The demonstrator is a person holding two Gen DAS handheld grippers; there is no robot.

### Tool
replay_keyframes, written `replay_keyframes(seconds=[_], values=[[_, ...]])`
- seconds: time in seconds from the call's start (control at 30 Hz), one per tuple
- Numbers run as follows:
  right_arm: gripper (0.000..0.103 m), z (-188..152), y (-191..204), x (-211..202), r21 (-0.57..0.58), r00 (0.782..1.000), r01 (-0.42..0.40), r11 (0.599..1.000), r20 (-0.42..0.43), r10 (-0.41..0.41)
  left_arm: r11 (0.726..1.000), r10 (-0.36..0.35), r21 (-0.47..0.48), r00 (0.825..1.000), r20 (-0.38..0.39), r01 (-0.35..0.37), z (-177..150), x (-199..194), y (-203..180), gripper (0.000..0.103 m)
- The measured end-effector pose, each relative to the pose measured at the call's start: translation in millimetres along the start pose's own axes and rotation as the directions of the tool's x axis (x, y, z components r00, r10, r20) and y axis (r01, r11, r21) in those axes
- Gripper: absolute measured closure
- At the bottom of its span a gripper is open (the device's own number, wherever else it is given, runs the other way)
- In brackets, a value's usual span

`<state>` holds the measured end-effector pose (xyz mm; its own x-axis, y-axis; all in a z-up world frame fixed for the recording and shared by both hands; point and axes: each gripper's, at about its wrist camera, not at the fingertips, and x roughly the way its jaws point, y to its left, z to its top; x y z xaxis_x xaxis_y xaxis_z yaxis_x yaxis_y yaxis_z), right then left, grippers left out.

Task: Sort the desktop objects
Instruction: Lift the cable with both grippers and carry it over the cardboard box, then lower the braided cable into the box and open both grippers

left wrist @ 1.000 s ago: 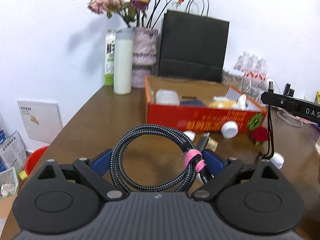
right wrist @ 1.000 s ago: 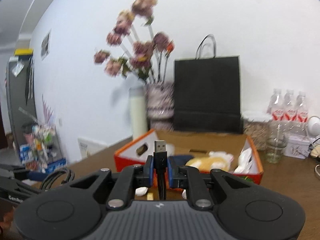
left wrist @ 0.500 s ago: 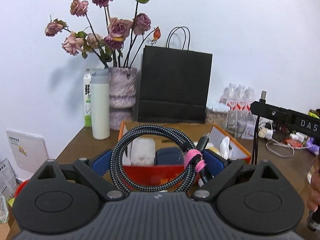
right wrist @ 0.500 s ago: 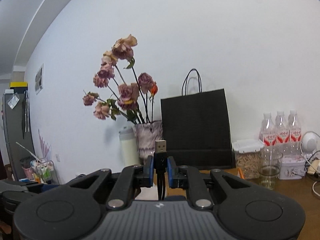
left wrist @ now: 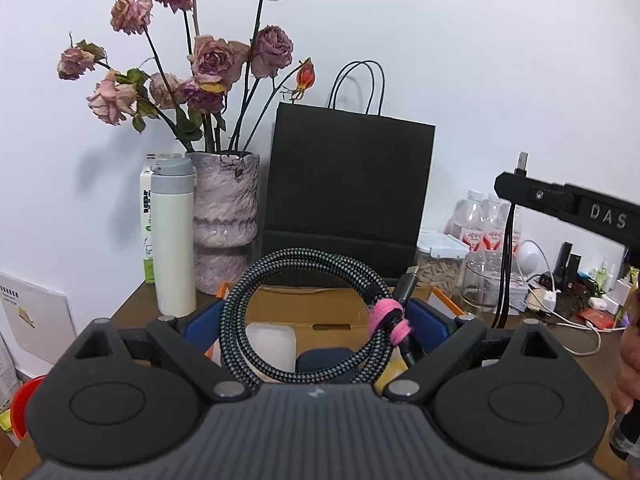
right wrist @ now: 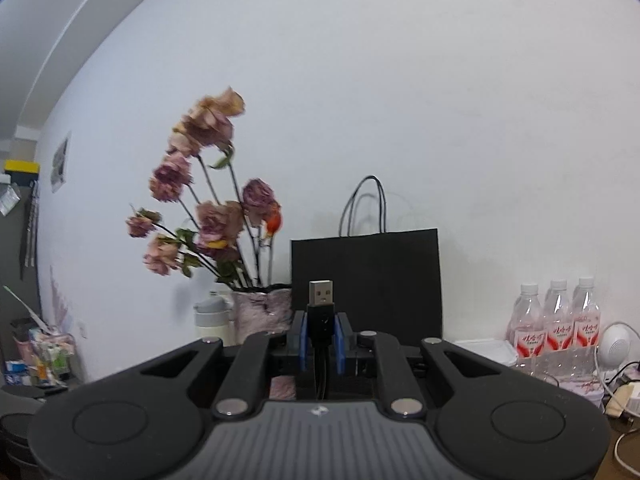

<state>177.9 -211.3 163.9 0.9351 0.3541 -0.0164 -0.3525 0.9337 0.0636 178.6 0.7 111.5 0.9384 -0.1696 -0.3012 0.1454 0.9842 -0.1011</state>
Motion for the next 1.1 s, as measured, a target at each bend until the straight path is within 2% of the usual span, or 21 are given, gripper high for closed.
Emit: replay_keyframes(seconds=[0.23, 0.37, 0.7, 0.97, 1.1], values=[[0.091, -31.6, -18.0, 34.7, -0.018, 0.997, 0.072, 0.997, -0.023, -0.073, 1.0, 0.005, 0.016, 1.0, -0.028, -0.005, -1.5, 47.4, -1.7, 0.006], [0.091, -48.8, -30.2, 55.2, -0.032, 0.992, 0.094, 0.995, -0.079, -0.096, 0.999, 0.018, 0.045, 0.998, -0.06, -0.015, -7.9, 75.7, -5.9, 0.006], [0.091, -84.0, -40.2, 96.4, -0.029, 0.971, 0.039, 0.999, -0.233, -0.045, 0.993, 0.033, 0.115, 0.991, -0.13, -0.018, -28.6, 123.6, -14.3, 0.006], [0.091, -101.5, -28.3, 106.4, -0.039, 0.953, -0.002, 0.999, -0.301, -0.01, 0.991, 0.058, 0.128, 0.986, -0.158, -0.038, -37.1, 130.6, -14.4, 0.006], [0.09, -106.7, -28.2, 107.7, -0.022, 0.941, -0.004, 1.0, -0.34, -0.003, 0.988, 0.083, 0.137, 0.988, -0.13, -0.065, -38.1, 128.2, -14.8, 0.001]])
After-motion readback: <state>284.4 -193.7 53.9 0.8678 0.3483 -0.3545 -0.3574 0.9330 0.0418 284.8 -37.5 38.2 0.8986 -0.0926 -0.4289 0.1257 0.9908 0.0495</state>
